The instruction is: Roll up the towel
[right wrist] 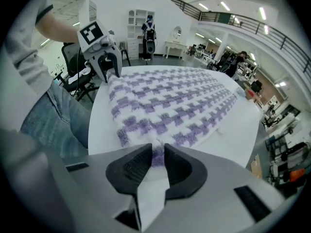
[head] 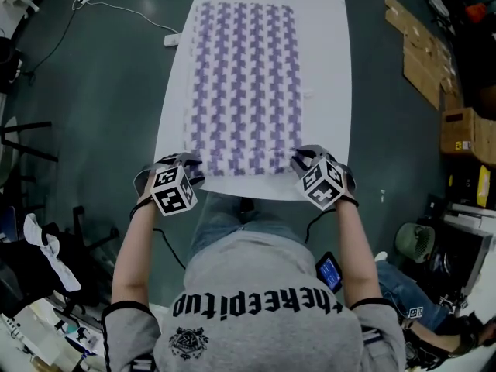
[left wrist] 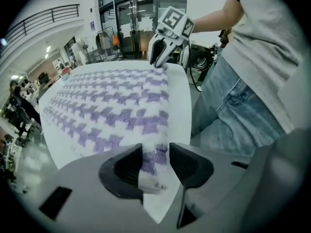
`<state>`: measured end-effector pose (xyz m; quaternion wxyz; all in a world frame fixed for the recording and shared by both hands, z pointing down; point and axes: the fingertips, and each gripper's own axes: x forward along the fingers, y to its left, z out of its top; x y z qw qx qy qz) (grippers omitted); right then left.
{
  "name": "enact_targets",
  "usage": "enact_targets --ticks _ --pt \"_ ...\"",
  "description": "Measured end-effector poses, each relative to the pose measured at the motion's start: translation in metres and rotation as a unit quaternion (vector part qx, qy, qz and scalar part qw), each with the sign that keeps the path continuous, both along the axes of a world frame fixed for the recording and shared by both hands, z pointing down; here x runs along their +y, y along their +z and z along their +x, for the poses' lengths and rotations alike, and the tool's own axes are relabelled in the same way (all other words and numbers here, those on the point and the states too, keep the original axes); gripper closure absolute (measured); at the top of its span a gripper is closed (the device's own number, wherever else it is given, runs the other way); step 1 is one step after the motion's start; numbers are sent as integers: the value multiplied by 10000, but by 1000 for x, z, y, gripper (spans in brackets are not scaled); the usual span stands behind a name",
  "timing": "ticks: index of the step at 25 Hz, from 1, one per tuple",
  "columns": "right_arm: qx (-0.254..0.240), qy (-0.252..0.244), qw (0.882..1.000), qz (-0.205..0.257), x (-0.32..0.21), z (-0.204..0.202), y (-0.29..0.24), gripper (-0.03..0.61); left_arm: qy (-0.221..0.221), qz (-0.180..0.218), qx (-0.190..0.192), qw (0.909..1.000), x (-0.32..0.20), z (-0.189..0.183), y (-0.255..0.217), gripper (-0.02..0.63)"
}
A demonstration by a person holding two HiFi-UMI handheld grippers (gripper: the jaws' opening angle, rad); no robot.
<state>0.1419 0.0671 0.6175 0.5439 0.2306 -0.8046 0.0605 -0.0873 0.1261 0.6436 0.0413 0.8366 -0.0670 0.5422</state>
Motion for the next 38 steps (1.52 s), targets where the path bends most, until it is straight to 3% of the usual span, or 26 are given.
enact_targets --ticks 3,5,8,11,14,15,17,22,25,33,38 --pt "-206 -25 9994 283 -8 4 -23 479 -88 48 -6 9999 -20 2 1 457" --pt "-233 -331 9988 273 1 -2 -29 458 -74 67 -39 9999 -28 2 -1 457" --pt "143 -952 9953 119 21 -10 -3 415 -33 87 -105 9999 -31 4 1 467" --pt "591 -1140 9916 178 21 -5 25 397 11 96 -158 9998 -29 8 1 487" --pt "724 -1077 9915 70 14 -5 28 424 44 88 -174 9998 -29 4 -2 523" --pt "715 -1072 9917 21 13 -7 25 493 65 67 -172 9998 -29 3 -4 532" --pt "681 -1123 9913 -61 15 -8 21 517 132 -14 -158 9998 -26 1 -6 545" --pt "275 -1129 9907 -702 21 -9 7 521 409 -621 27 9972 -20 -1 -15 546" --pt "59 -1073 9877 -1139 19 -10 9 520 350 -988 232 9942 -22 -2 -14 546" --pt "-383 -543 9842 -1638 7 0 2 515 14 -1301 575 9898 -31 9 -24 535" --pt "-648 -309 9826 -1711 11 1 1 515 -144 -1298 561 9898 -34 6 -28 534"
